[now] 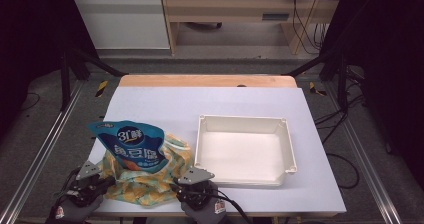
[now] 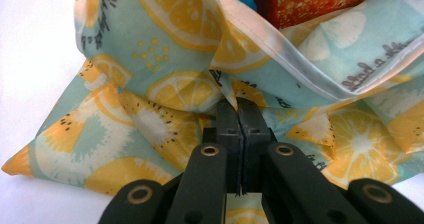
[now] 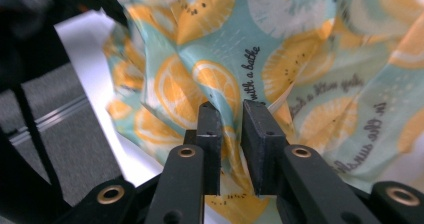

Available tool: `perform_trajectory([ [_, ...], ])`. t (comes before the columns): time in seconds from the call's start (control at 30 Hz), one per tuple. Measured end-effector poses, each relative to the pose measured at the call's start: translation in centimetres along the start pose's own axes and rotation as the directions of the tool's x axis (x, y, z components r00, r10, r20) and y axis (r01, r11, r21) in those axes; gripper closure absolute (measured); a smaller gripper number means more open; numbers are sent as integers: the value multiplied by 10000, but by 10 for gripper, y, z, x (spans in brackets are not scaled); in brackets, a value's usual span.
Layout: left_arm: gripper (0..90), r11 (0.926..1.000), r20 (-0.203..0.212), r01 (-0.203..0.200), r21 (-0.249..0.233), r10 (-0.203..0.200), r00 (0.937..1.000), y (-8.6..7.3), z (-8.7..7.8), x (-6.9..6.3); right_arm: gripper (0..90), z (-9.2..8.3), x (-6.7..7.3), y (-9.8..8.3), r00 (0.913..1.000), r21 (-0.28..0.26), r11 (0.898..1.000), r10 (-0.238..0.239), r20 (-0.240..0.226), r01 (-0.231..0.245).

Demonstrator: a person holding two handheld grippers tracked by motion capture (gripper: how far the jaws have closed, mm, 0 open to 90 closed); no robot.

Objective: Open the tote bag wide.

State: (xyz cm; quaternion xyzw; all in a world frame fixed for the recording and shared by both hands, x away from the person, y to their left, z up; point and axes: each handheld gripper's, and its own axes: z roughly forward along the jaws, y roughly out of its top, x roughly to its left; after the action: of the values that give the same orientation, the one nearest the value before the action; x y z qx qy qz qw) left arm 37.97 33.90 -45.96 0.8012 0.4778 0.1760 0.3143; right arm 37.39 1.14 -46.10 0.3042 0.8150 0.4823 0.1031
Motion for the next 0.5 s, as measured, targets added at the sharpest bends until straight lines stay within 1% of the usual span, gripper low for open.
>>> perform_trajectory([
  [0.17, 891, 10000, 6, -33, 57, 33, 10000, 0, 0, 0, 759, -20, 4, 16, 9998, -615, 9980, -149, -109, 142],
  [0.23, 891, 10000, 16, -41, 66, 41, 10000, 0, 0, 0, 749, -26, 5, 23, 9997, -832, 9963, -210, -159, 196],
  [0.27, 891, 10000, 16, -41, 66, 41, 10000, 0, 0, 0, 749, -26, 5, 23, 9997, -832, 9963, -210, -159, 196],
  [0.3, 891, 10000, 5, -34, 64, 34, 10000, 0, 0, 0, 749, -30, 7, 30, 9993, -1044, 9940, -337, -145, 321],
  [0.4, 891, 10000, 25, -24, 69, 24, 10000, 0, 1, 0, 749, -30, 10, 42, 9990, -1265, 9911, -433, -113, 415],
  [0.47, 891, 10000, 30, -31, 72, 30, 10000, 0, 0, 0, 766, -24, 11, 48, 9990, -1375, 9896, -441, -117, 421],
  [0.5, 891, 10000, 27, -17, 57, 17, 10000, 0, 1, 0, 791, -20, 12, 50, 9990, -1422, 9890, -420, -118, 399],
])
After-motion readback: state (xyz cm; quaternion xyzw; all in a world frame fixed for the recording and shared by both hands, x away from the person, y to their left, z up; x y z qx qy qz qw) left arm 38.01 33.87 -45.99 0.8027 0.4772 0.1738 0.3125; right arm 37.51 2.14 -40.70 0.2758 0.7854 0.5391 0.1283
